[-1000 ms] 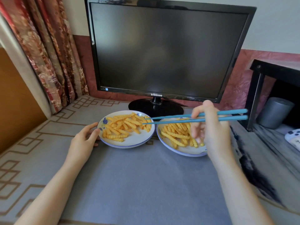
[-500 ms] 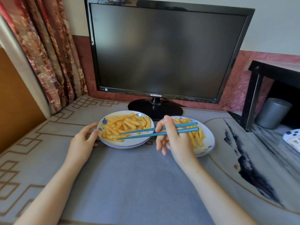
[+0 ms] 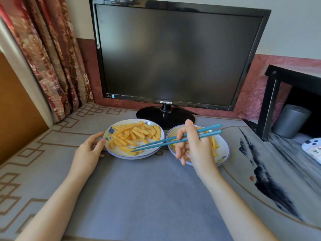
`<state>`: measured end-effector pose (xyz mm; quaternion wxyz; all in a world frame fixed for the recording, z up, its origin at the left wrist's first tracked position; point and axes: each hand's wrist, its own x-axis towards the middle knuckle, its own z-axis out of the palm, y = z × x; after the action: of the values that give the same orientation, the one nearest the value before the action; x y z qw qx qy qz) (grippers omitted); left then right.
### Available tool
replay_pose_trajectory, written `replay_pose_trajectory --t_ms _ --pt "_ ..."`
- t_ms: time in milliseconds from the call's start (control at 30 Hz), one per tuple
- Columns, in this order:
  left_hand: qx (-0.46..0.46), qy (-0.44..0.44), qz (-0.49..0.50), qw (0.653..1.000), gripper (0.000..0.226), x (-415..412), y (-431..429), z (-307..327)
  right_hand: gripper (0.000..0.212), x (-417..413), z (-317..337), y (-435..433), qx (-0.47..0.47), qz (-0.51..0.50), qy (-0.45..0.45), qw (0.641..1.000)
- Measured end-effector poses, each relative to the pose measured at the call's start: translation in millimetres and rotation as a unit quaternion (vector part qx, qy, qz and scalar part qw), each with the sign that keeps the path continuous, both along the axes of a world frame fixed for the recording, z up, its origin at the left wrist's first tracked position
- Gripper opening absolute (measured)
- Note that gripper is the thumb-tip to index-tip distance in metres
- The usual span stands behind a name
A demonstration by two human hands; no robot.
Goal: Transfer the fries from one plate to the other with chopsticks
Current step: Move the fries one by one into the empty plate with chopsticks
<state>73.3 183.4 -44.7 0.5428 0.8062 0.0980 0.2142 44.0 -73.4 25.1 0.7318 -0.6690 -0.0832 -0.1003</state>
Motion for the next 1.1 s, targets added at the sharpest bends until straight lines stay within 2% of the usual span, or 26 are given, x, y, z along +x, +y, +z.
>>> replay_pose_trajectory --t_ms 200,400,700,867,1100 --pt "0.001 0.002 0.0 1.0 0.031 1 1 0 0.049 1 -4 5 -0.008 0.0 0.024 1.0" --pt "-0.003 0.004 -0.004 1.0 0.031 1 2 -1 0.048 -4 6 -1 0.024 -0.059 0.0 0.998" --pt "-0.009 0.003 -0.005 1.0 0.031 3 3 -3 0.043 -6 39 -53 0.016 -0.174 -0.065 0.982" --pt "-0.006 0.003 -0.008 1.0 0.031 4 4 -4 0.041 -3 43 -82 -0.009 -0.219 -0.049 0.974" --pt "-0.008 0.006 -0.014 1.0 0.032 4 5 -5 0.041 0 41 -95 -0.054 -0.208 -0.017 0.976"
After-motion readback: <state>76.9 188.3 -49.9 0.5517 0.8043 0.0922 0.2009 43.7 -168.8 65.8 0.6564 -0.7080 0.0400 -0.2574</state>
